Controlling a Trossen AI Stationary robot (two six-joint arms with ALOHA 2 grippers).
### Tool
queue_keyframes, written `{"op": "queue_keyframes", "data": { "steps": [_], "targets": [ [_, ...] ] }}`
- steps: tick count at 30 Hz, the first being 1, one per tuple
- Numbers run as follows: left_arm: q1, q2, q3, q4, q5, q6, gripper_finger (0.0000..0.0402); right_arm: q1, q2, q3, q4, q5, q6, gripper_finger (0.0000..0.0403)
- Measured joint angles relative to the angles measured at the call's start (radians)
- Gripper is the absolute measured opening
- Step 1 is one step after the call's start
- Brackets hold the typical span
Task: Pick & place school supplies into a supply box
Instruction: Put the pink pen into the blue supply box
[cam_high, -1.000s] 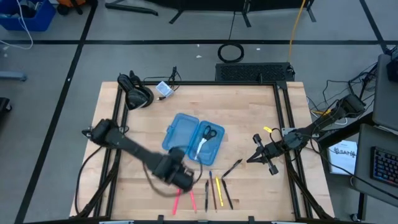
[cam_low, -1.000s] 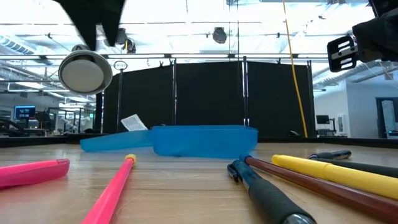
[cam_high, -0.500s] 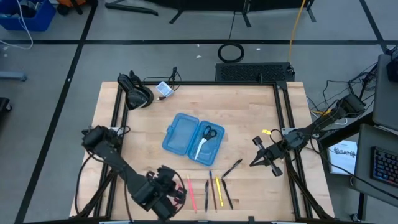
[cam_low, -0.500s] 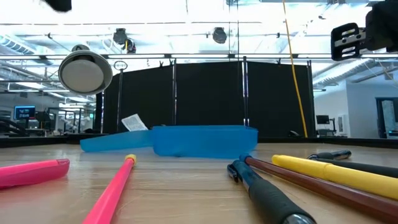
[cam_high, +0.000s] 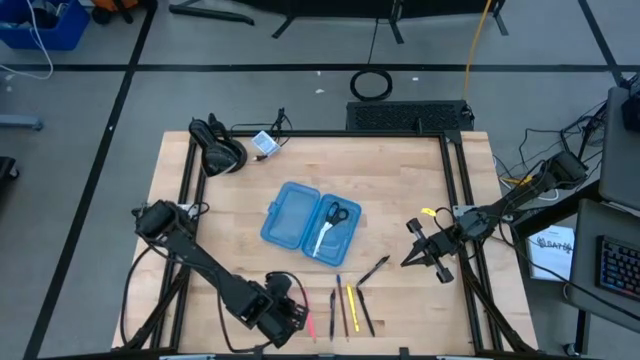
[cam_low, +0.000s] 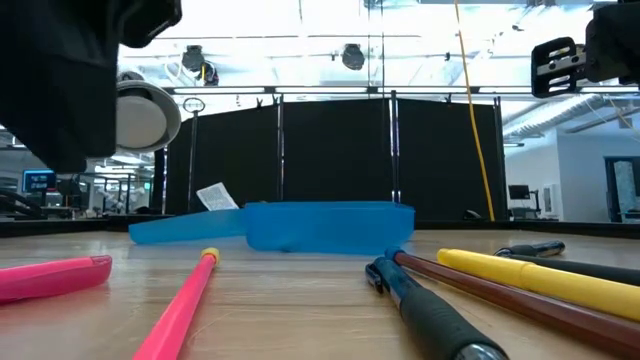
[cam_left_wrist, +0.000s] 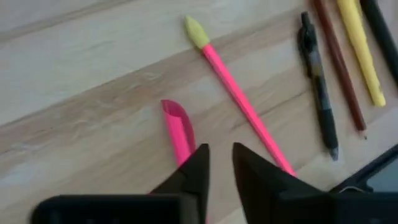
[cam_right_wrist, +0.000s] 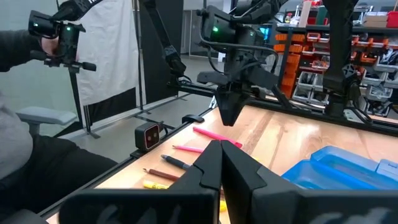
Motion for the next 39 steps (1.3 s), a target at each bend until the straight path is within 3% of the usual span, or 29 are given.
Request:
{"op": "queue_keyframes", "data": {
  "steps": [5,9,15,27,39],
  "targets": [
    [0.022,0.0,0.0,-0.007,0.038,0.059,0.0184,0.0,0.0,0.0,0.0,0.001,0.0,0.0],
    [0.044,0.015,0.0,-0.044,0.127,0.049,0.0257,0.0,0.0,0.0,0.0,0.002,0.0,0.0],
    [0.073,0.063,0.001,-0.041,0.211,0.08,0.0294,0.0,0.0,0.0,-0.001,0.003,-0.002,0.0],
    [0.085,0.146,0.006,-0.034,0.278,0.113,0.0226,0.0,0.002,0.0,-0.001,0.006,-0.012,0.0],
    [0.083,0.148,0.002,-0.055,0.275,0.065,0.0047,0.0,0.002,0.0,-0.001,0.003,-0.012,0.0]
  ]
}}
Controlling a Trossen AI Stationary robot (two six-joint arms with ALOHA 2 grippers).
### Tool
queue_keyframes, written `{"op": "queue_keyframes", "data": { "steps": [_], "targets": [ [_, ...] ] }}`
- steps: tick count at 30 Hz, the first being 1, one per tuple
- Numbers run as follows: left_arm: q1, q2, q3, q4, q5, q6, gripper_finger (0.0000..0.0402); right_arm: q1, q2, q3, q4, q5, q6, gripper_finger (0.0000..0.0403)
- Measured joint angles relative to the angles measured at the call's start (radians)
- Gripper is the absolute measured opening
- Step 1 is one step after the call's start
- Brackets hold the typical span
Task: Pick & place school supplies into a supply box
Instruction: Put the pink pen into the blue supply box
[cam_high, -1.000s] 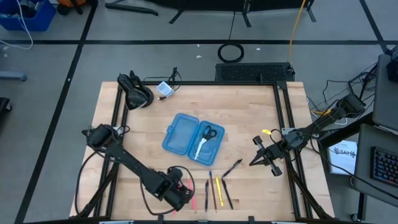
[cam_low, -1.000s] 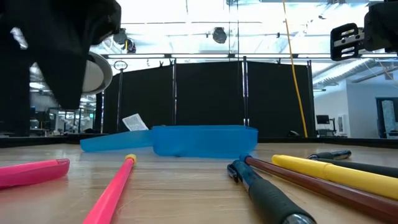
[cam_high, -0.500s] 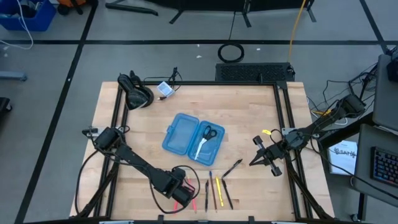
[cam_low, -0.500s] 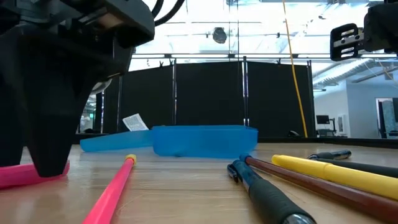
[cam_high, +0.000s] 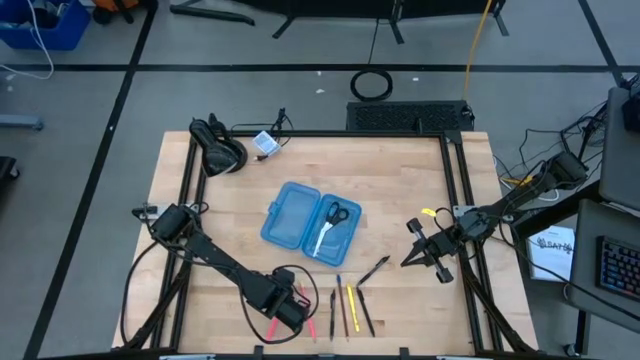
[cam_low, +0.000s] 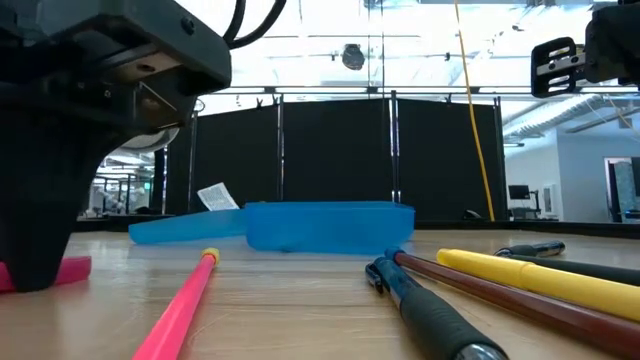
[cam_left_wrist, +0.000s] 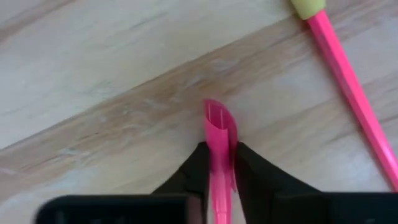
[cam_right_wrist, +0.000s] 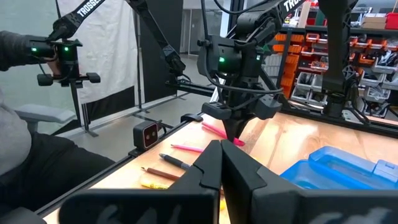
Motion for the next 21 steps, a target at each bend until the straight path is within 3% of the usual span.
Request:
{"op": "queue_keyframes", "data": {
  "steps": [10,21],
  "targets": [
    [-0.001,-0.007,-0.002,0.04,-0.008,0.067,0.0045,0.0,0.0,0.0,0.0,0.0,0.0,0.0],
    [0.003,-0.111,-0.004,-0.015,-0.172,0.115,0.0044,0.0,0.0,0.0,0.0,-0.001,0.0,0.0]
  ]
}}
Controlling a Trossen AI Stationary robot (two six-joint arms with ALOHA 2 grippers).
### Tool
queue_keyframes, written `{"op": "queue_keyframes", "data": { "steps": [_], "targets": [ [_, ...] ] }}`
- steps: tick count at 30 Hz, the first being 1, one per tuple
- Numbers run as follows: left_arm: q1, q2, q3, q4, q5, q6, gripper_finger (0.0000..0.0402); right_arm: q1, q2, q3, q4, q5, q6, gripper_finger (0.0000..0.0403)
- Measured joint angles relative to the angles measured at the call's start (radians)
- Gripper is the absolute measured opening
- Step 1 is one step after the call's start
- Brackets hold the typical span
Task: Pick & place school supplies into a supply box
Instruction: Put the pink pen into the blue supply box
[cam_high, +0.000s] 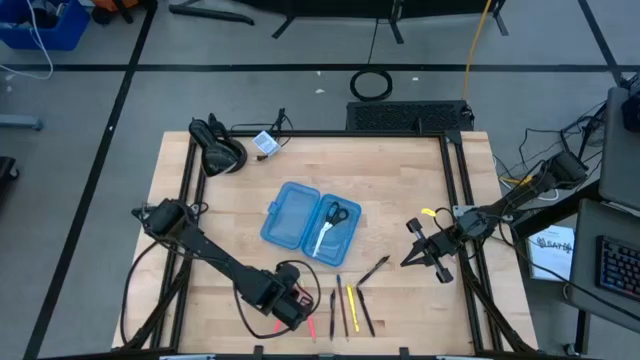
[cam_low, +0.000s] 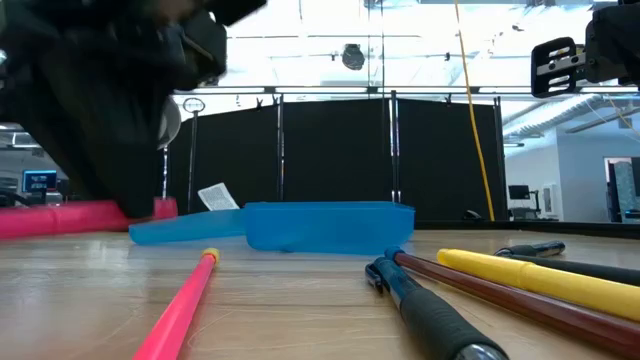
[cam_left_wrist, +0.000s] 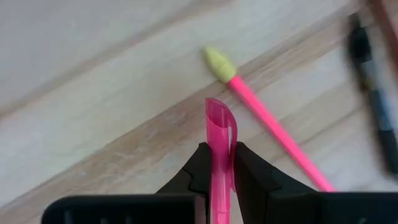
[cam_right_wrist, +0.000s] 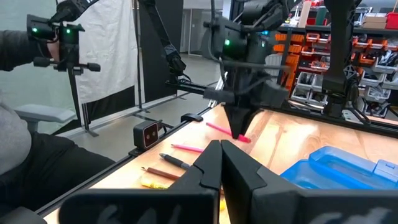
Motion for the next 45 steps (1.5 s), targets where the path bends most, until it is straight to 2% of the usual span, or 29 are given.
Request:
{"op": "queue_keyframes", "data": {
  "steps": [5,9,13,20,26,29,32,36,45],
  "targets": [
    [0.006,-0.062,0.0,-0.014,-0.083,0.054,0.0044,0.0,0.0,0.0,0.001,0.0,0.0,0.0],
    [0.065,-0.141,0.001,-0.003,-0.152,0.139,0.0044,0.0,0.0,0.0,0.003,0.0,-0.002,0.0],
    [0.175,-0.192,0.002,0.037,-0.116,0.256,0.0044,0.0,0.0,0.0,0.028,0.001,-0.003,0.0],
    [0.404,-0.204,0.003,0.159,-0.022,0.581,0.0044,0.0,0.0,0.0,0.045,0.0,-0.008,0.0],
    [0.576,-0.193,0.003,0.152,-0.012,0.69,0.0044,0.0,0.0,0.0,0.045,0.003,-0.026,0.0],
    [0.636,-0.154,0.005,0.189,0.006,0.706,0.0044,0.0,0.0,0.0,0.045,0.003,-0.029,0.0],
    [0.67,-0.089,0.011,0.214,0.081,0.714,0.0044,0.0,-0.001,0.0,0.047,0.004,-0.034,0.0],
    [0.68,0.001,0.08,0.201,0.141,0.744,0.0044,0.0,-0.002,0.0,0.062,0.005,-0.054,0.0],
    [0.674,0.176,0.274,0.068,0.104,0.761,0.0044,0.0,-0.001,0.0,0.069,0.005,-0.064,0.0]
  ]
}}
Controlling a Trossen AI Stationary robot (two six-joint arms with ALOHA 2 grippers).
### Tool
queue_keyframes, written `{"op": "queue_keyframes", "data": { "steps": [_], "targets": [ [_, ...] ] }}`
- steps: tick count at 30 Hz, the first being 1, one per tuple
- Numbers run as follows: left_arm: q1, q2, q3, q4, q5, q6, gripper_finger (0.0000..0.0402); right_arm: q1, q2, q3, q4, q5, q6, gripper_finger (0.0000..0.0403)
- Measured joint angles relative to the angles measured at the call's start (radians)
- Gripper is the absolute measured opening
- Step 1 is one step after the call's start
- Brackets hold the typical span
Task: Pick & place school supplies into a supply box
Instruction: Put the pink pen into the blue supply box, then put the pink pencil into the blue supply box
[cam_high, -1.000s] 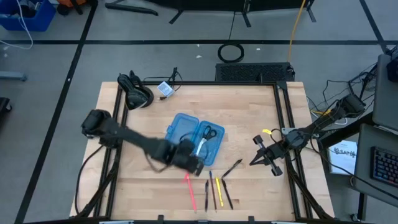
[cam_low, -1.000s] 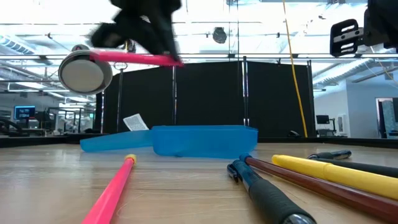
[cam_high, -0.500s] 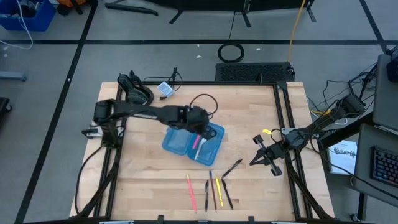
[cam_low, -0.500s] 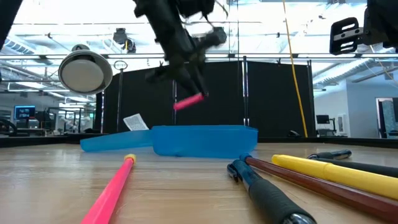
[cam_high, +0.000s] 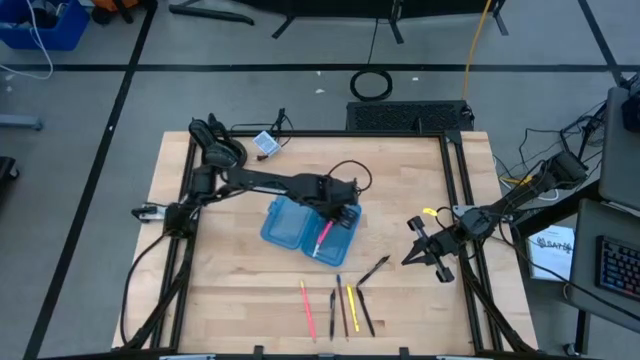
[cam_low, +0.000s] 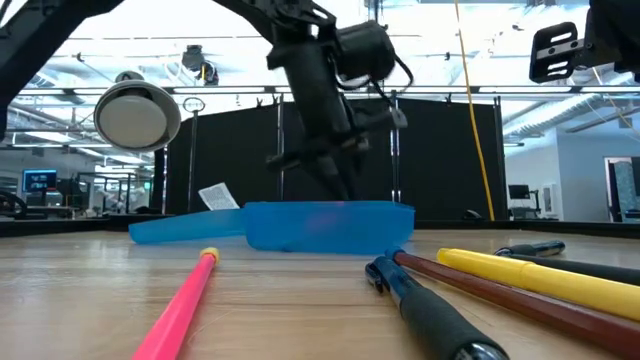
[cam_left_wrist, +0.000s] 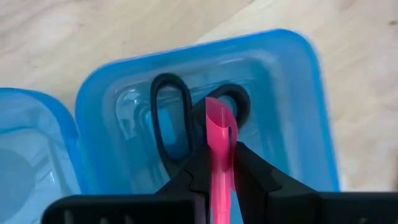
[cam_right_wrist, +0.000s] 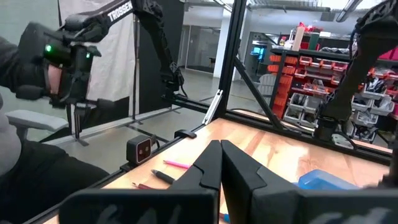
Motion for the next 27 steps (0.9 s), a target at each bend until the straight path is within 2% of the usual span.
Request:
{"op": "queue_keyframes", "data": {
  "steps": [5,11,16,21,27],
  "targets": [
    [0.0,0.069,0.046,-0.071,-0.007,-0.037,0.0044,0.0,0.0,0.0,-0.001,-0.002,0.007,0.0],
    [-0.001,0.083,0.048,-0.062,-0.032,-0.061,0.0049,0.0,0.0,0.0,-0.001,-0.004,0.008,0.0],
    [-0.012,0.076,0.046,-0.073,-0.08,-0.067,0.0129,0.0,0.0,0.0,-0.001,-0.004,0.01,0.0],
    [-0.01,0.065,0.061,-0.086,-0.055,-0.037,0.0203,0.0,0.0,0.0,-0.001,-0.005,0.012,0.0],
    [-0.012,-0.028,0.102,-0.16,-0.024,0.026,0.0236,0.0,0.0,0.0,-0.001,-0.007,0.012,0.0]
  ]
}}
